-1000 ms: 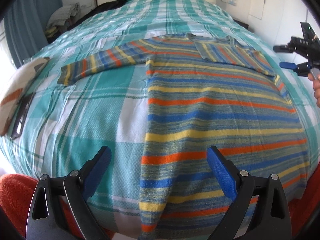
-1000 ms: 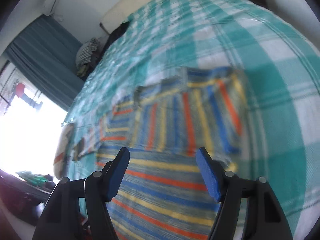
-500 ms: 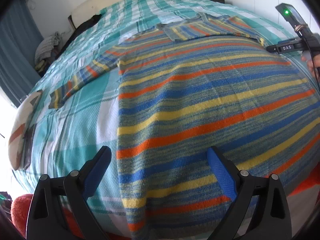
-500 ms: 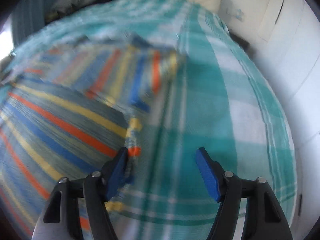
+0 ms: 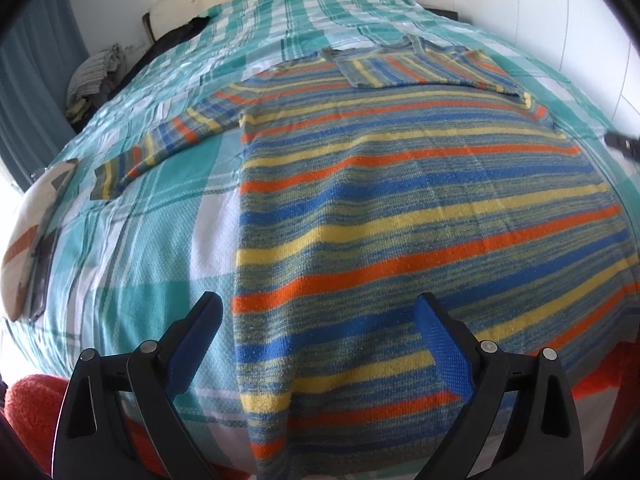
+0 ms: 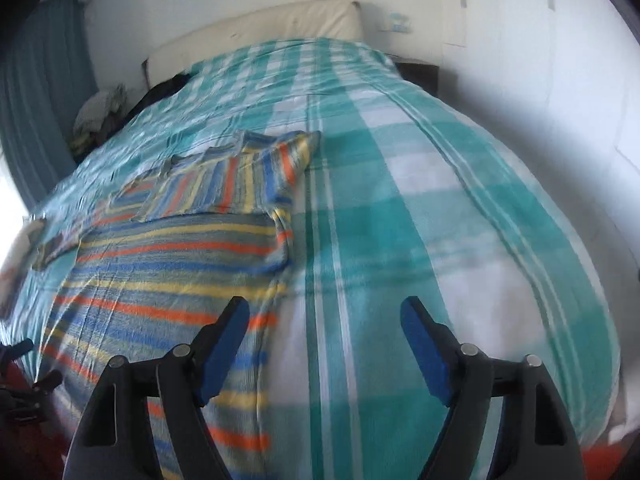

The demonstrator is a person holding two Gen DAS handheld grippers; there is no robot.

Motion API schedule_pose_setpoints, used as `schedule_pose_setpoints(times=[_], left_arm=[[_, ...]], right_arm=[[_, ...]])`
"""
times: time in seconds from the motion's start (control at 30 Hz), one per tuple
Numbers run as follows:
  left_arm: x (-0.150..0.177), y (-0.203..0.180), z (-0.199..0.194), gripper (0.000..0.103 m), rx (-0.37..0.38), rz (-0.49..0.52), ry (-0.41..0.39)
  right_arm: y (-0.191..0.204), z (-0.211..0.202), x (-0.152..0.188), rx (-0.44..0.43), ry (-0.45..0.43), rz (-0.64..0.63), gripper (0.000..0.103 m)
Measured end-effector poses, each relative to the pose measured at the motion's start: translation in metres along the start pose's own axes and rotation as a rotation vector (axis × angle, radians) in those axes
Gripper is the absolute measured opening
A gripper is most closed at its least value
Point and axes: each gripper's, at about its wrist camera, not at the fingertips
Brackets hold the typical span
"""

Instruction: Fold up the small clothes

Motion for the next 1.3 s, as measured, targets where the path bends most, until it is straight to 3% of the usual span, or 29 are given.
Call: schedule_pose_setpoints(times=[0.1, 0.23, 0.67, 0.83, 0.93, 1.03, 1.07, 1.13, 1.3], left_arm=[[0.001, 0.000, 0.001, 0.097, 0.007, -0.006, 0.004], [0.000, 0.003, 0.000, 0.097, 0.001, -0.029, 0.000], [0.004, 0.034, -0.007, 0.097, 0.029, -0.175, -0.013], [0.004, 0.037, -0.004, 0.097, 0.028, -0.179, 0.007], [0.004, 0.049, -0.005, 0.097, 0.074, -0.236, 0.017], [0.000, 0.086, -0.003, 0.097, 0.157, -0.379, 0.021], [-0.003, 0.102, -0.001, 0.097, 0.153, -0.423, 0.018], [-0.007, 0.133, 0.006, 0.097, 0.118, -0.486, 0.012], [-0.015, 0.256, 0.057, 0.097, 0.002, -0.717, 0.080]], right_arm=[[-0.004, 0.004, 0.011, -0.005, 0.067, 0.003, 0.080], [-0.001, 0.004, 0.004, 0.026, 0.011, -0.051, 0.080], [-0.014, 0.010, 0.007, 0.055, 0.024, 0.027, 0.080], [-0.018, 0.024, 0.013, 0.068, 0.087, 0.049, 0.080], [-0.022, 0.029, 0.015, 0.060, 0.119, 0.094, 0.080], [-0.025, 0.032, 0.018, 0.053, 0.135, 0.107, 0.081], [-0.026, 0.033, 0.019, 0.052, 0.138, 0.108, 0.082], [-0.025, 0.034, 0.020, 0.054, 0.139, 0.104, 0.083], [-0.019, 0.038, 0.024, 0.069, 0.135, 0.071, 0.090]])
Point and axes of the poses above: each gripper's, at about its wrist camera, not at the fingertips, and z roughly the way its jaws point, y to its left, x to its underside, and after that the axes turned 12 degrees about z, right-handed
